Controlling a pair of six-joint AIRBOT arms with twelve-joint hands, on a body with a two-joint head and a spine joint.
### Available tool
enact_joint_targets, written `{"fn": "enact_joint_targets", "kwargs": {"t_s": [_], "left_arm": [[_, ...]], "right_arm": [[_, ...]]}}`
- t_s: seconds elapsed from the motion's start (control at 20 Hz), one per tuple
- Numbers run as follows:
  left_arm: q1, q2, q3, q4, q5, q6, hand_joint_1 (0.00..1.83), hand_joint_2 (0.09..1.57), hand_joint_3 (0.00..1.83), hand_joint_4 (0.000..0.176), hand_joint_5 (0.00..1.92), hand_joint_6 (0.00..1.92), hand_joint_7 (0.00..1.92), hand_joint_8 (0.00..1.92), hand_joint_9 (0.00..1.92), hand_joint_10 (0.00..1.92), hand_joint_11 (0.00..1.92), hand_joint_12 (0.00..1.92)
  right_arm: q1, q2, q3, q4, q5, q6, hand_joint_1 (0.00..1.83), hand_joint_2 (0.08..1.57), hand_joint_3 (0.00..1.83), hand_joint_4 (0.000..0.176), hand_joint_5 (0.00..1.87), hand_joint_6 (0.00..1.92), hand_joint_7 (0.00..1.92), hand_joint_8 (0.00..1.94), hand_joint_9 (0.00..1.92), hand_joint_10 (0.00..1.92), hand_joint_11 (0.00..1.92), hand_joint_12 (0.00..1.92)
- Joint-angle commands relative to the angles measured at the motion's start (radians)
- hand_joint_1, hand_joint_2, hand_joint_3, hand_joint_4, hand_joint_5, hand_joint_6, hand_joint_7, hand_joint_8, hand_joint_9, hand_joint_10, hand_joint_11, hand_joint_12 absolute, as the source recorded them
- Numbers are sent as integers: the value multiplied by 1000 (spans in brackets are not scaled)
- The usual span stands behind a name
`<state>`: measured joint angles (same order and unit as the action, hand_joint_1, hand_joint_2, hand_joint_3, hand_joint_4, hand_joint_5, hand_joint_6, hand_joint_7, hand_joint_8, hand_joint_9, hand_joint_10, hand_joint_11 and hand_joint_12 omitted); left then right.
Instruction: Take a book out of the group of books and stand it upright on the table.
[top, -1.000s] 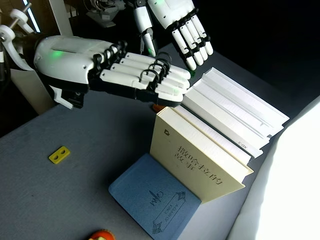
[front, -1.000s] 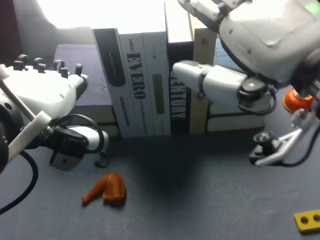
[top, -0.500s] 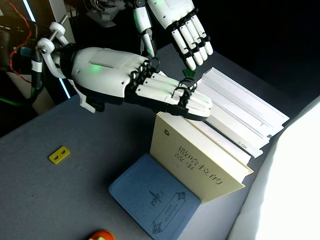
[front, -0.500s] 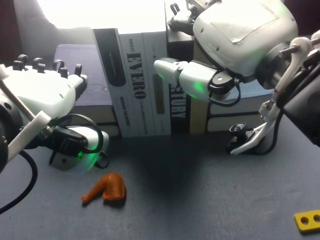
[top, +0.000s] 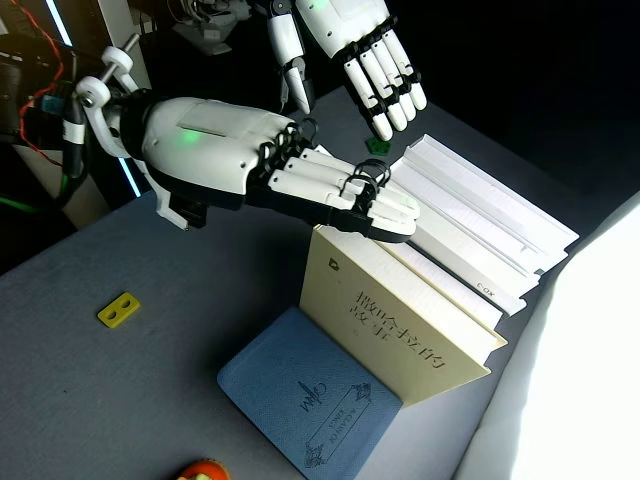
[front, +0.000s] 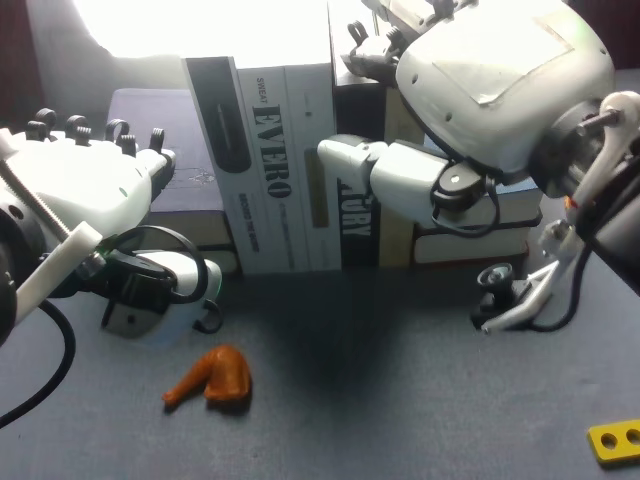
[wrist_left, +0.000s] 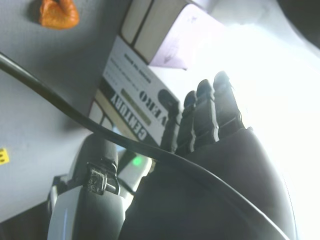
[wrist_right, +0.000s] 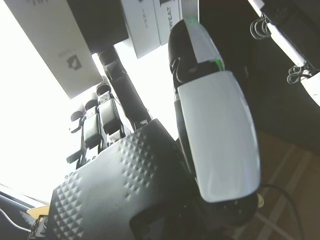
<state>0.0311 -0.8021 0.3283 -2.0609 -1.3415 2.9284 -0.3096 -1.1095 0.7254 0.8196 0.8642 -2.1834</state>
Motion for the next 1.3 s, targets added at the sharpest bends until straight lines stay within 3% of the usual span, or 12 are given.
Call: {"fn": "enact_joint_targets", "kwargs": {"t_s": [0.0, 0.2, 0.35, 0.4, 0.5, 0.65, 0.95, 1.05, 1.25], "left_arm": [[-6, -1, 2, 95, 3, 2, 157, 1408, 4, 0, 0, 0, 0, 0, 0, 0, 0, 0], [-6, -1, 3, 95, 3, 2, 201, 1398, 0, 0, 0, 0, 0, 0, 0, 0, 0, 0], [-5, -1, 2, 95, 3, 2, 197, 1398, 0, 0, 0, 0, 0, 0, 0, 0, 0, 0], [-5, -1, 2, 95, 3, 2, 215, 1392, 0, 0, 0, 0, 0, 0, 0, 0, 0, 0], [-5, -1, 2, 95, 3, 2, 214, 1393, 0, 0, 0, 0, 0, 0, 0, 0, 0, 0], [-8, -1, 2, 95, 3, 2, 219, 1393, 0, 0, 0, 0, 0, 0, 0, 0, 0, 0], [-9, -1, 1, 95, 3, 2, 185, 1401, 3, 0, 0, 0, 0, 0, 0, 0, 0, 0], [-9, -1, 1, 94, 3, 2, 218, 1388, 0, 0, 0, 0, 0, 0, 0, 0, 0, 0], [-9, -1, 1, 94, 3, 1, 204, 1393, 0, 0, 0, 0, 0, 0, 0, 0, 0, 0]], "right_arm": [[1, 7, -12, -62, 67, -4, 0, 1212, 0, 32, 565, 35, 87, 0, 0, 0, 6, 13], [-33, 15, -42, -62, 65, -33, 0, 1206, 0, 49, 549, 25, 83, 2, 0, 0, 0, 12], [-32, 21, -55, -61, 66, -37, 0, 1209, 0, 47, 560, 28, 82, 2, 0, 0, 15, 22], [-29, 27, -65, -47, 66, -44, 0, 1215, 1, 33, 559, 26, 85, 3, 0, 0, 15, 27], [-27, 38, -91, -12, 56, -63, 0, 1215, 1, 34, 562, 26, 93, 6, 0, 0, 16, 30], [-53, 59, -147, -12, 74, -96, 0, 1213, 0, 35, 582, 12, 92, 0, 1, 0, 0, 220], [-99, 95, -235, -12, 121, -157, 0, 1215, 1, 35, 572, 7, 99, 6, 6, 2, 0, 214], [-112, 114, -278, -12, 128, -170, 0, 1214, 0, 45, 568, 4, 89, 1, 0, 0, 0, 150], [-132, 127, -336, -12, 148, -200, 0, 1212, 0, 39, 559, 2, 88, 2, 0, 0, 0, 146]]}}
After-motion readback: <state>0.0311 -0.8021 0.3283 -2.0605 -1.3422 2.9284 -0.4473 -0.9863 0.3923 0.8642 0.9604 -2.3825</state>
